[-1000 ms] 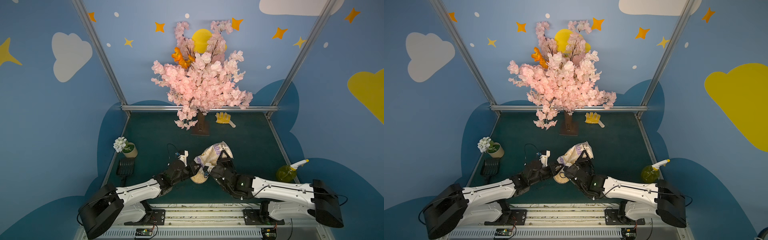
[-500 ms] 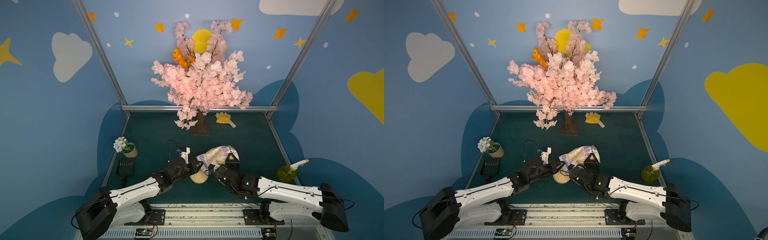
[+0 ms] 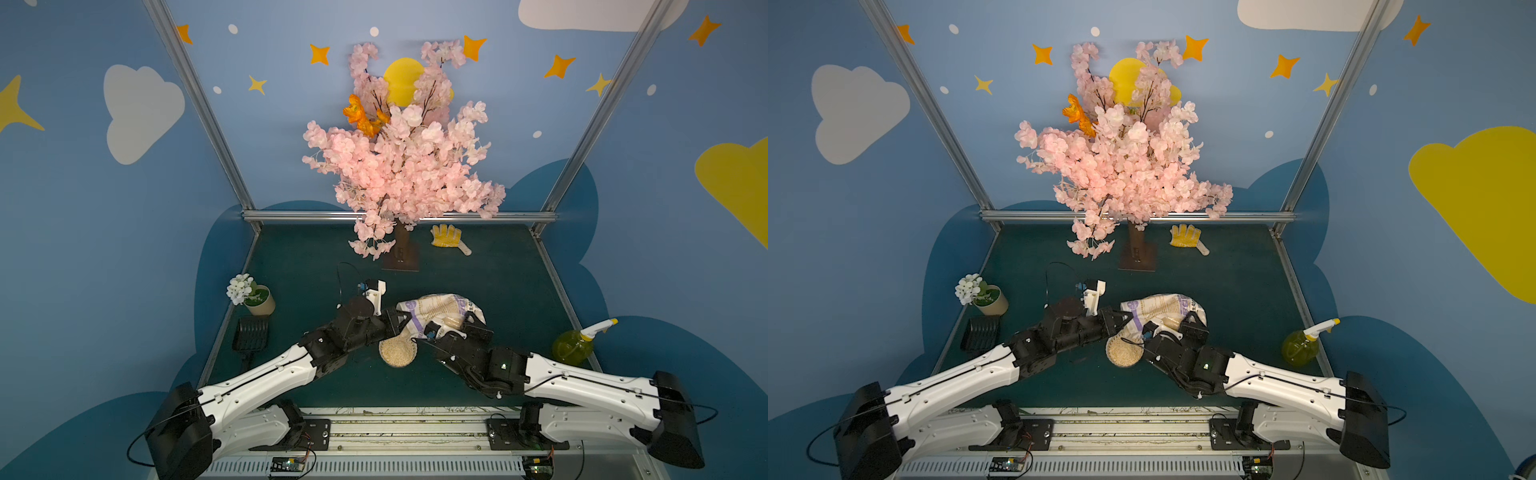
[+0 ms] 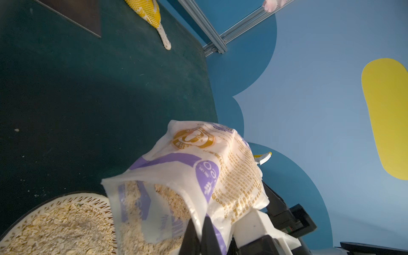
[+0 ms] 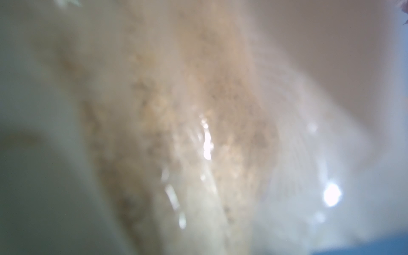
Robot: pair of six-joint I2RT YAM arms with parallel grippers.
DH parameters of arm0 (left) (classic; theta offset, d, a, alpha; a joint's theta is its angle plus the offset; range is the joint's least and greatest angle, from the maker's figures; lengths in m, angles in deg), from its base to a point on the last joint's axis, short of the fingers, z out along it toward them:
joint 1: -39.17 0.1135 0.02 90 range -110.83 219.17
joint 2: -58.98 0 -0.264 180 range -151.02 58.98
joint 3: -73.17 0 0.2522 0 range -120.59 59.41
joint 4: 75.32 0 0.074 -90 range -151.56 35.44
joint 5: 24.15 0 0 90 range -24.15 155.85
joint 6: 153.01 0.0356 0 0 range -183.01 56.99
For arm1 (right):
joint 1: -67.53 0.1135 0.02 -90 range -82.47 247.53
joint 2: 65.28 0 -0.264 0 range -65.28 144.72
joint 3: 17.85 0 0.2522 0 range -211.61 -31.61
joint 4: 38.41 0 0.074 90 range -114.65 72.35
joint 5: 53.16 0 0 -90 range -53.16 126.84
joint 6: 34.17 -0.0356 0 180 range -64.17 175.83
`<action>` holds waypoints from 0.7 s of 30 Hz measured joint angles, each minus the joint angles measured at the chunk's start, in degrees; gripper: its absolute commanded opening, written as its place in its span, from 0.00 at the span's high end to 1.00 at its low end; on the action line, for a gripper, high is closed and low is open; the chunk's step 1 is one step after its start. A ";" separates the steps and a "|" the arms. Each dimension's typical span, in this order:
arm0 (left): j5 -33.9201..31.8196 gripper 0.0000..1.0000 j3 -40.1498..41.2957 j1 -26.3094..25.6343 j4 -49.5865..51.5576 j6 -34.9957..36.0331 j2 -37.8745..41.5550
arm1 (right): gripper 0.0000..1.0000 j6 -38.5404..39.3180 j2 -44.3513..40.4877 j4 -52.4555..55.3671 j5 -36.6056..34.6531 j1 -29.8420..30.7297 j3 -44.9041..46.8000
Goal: Pour the oats into the breakfast bowl
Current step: Place the oats bag at the center of the board.
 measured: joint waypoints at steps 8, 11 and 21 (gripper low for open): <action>2.97 0.97 -7.37 1.38 6.45 1.55 -1.97 | 1.00 -7.48 -3.02 0.07 4.83 -1.03 0.00; 4.55 0.97 -9.86 2.21 8.46 1.70 -3.30 | 1.00 -9.62 -3.23 -0.17 6.14 -1.31 0.15; 5.77 0.66 -14.34 3.34 12.37 3.13 -5.44 | 1.00 -15.87 -3.87 -3.23 9.57 -2.78 3.91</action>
